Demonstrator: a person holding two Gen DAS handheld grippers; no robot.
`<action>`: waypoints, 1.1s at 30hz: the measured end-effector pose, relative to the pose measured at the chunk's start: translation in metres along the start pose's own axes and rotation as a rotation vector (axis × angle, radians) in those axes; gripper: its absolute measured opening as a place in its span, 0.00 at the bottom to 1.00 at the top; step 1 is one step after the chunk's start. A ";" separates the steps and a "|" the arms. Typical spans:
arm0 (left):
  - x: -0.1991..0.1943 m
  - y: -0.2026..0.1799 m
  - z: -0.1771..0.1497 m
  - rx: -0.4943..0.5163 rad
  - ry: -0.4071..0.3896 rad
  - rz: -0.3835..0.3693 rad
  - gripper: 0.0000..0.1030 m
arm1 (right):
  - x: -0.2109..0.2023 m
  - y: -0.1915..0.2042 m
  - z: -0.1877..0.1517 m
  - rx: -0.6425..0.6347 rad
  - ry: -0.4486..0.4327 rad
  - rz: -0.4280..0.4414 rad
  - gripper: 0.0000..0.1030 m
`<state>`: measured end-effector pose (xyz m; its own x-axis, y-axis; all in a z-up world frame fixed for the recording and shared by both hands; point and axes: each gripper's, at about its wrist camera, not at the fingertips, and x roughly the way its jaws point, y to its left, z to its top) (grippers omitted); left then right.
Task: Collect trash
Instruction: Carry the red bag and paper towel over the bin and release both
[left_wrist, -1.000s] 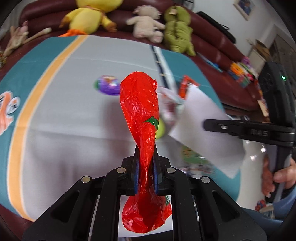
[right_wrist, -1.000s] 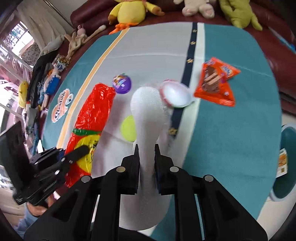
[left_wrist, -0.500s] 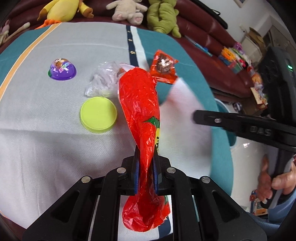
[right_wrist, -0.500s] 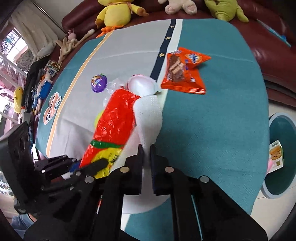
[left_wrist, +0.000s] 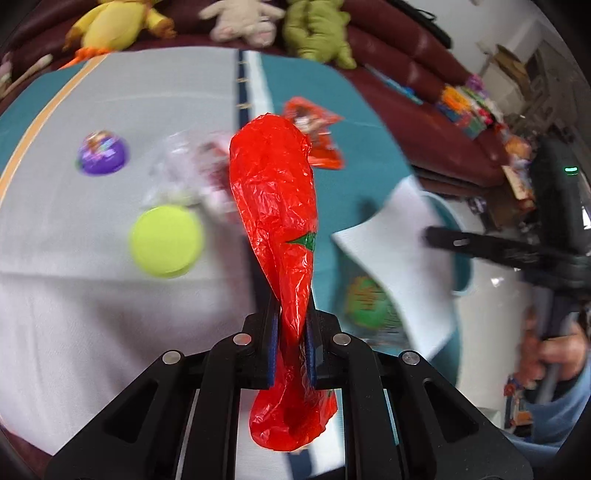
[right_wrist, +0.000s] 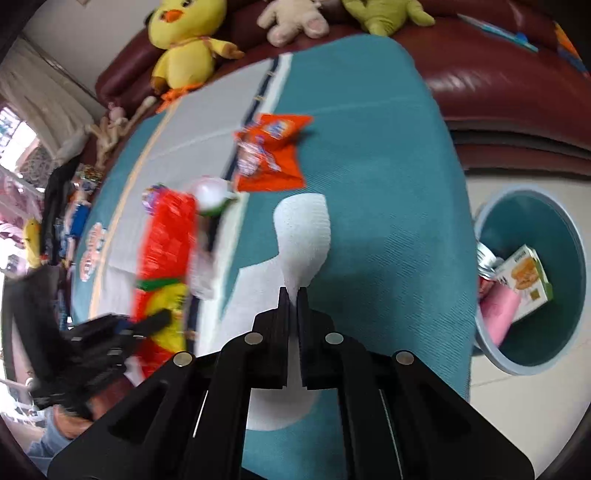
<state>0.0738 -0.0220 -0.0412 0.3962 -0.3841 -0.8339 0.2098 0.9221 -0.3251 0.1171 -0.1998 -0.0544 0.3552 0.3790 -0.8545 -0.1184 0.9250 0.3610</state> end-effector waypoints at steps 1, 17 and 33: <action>0.001 -0.007 0.000 0.016 0.004 -0.007 0.12 | 0.002 -0.004 -0.001 0.004 0.003 -0.008 0.05; 0.052 -0.070 -0.001 0.152 0.106 0.032 0.12 | -0.005 -0.048 -0.014 0.058 -0.017 0.032 0.04; 0.058 -0.082 0.011 0.161 0.088 0.073 0.12 | -0.024 -0.114 -0.028 0.189 -0.054 0.014 0.05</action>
<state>0.0892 -0.1207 -0.0575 0.3375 -0.3040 -0.8909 0.3262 0.9255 -0.1922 0.0964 -0.3137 -0.0848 0.4042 0.3851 -0.8297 0.0509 0.8962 0.4408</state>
